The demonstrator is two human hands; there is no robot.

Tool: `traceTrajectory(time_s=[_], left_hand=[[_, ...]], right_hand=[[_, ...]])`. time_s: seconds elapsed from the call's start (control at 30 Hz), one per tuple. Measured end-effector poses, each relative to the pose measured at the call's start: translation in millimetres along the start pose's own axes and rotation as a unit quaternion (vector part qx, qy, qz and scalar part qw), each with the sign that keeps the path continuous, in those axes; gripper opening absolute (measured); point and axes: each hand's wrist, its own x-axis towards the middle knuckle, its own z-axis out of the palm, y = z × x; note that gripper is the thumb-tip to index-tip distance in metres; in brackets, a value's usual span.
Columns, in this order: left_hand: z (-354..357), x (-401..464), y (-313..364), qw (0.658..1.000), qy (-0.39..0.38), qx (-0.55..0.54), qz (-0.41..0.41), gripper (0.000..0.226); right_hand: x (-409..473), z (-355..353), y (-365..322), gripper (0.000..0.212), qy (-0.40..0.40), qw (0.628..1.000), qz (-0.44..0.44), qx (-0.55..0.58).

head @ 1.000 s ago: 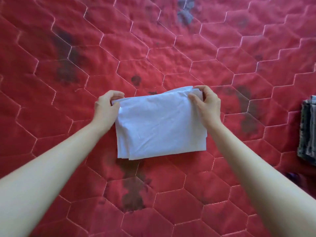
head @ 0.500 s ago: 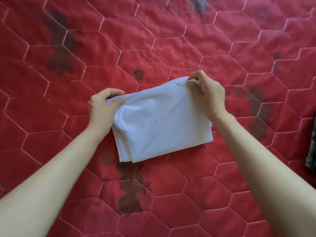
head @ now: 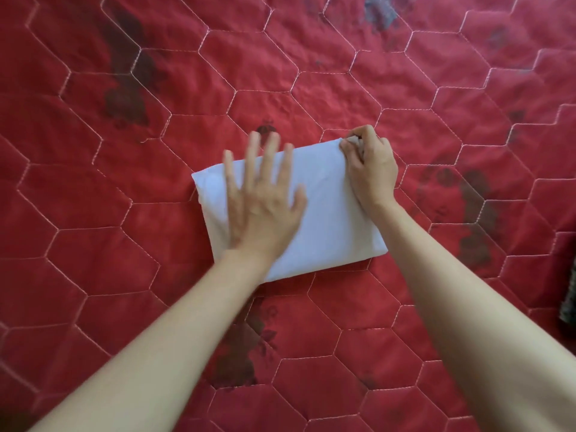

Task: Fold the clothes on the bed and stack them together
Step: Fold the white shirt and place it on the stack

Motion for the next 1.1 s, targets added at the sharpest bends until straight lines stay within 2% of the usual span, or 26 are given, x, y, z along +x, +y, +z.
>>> traceTrajectory(time_s=[0.07, 0.1, 0.17, 0.27, 0.37, 0.43, 0.5, 0.57, 0.63, 0.7, 0.77, 0.93, 1.1], left_hand=[[17, -14, 23, 0.997, -0.069, 0.035, 0.022, 0.055], [26, -20, 24, 0.993, -0.101, 0.056, 0.0, 0.057], [40, -28, 10, 0.984, -0.128, 0.076, -0.097, 0.059], [43, -36, -20, 0.972, -0.075, 0.08, -0.21, 0.057], [43, -42, -34, 0.976, -0.058, 0.072, -0.199, 0.056], [43, -43, -34, 0.977, -0.052, 0.062, -0.198, 0.056], [43, -44, -33, 0.974, -0.043, 0.049, -0.215, 0.056], [43, -45, -32, 0.975, -0.03, 0.039, -0.219, 0.055], [44, -47, -34, 0.976, -0.015, 0.03, -0.217, 0.054], [45, -48, -35, 0.976, -0.008, 0.024, -0.218, 0.054], [46, -49, -35, 0.976, -0.005, 0.023, -0.218, 0.054], [44, -48, -32, 0.975, -0.009, 0.021, -0.221, 0.055], [35, -47, -30, 0.973, -0.056, 0.029, -0.22, 0.056]], right_hand=[[-1, -1, -1, 0.011, -0.008, 1.0, 0.001, 0.0], [-1, -1, -2, 0.011, -0.012, 1.0, 0.003, 0.001], [0, -3, -2, 0.01, -0.013, 1.0, 0.01, 0.008], [0, -3, -3, 0.01, -0.02, 1.0, 0.021, 0.01], [-3, -6, -10, 0.014, -0.02, 0.999, 0.041, 0.019], [-6, -8, -18, 0.027, -0.01, 0.999, 0.031, -0.026], [-18, -6, -30, 0.045, 0.042, 0.989, -0.035, -0.134], [-45, 7, -49, 0.047, 0.057, 0.977, -0.153, -0.139], [-81, 30, -59, 0.041, -0.004, 0.949, -0.282, -0.138], [-101, 41, -48, 0.043, -0.081, 0.912, -0.345, -0.207], [-90, 38, -25, 0.049, -0.133, 0.898, -0.329, -0.261], [-39, 29, -9, 0.053, -0.103, 0.922, -0.198, -0.317], [-23, 23, -13, 0.053, -0.092, 0.966, -0.069, -0.23]])
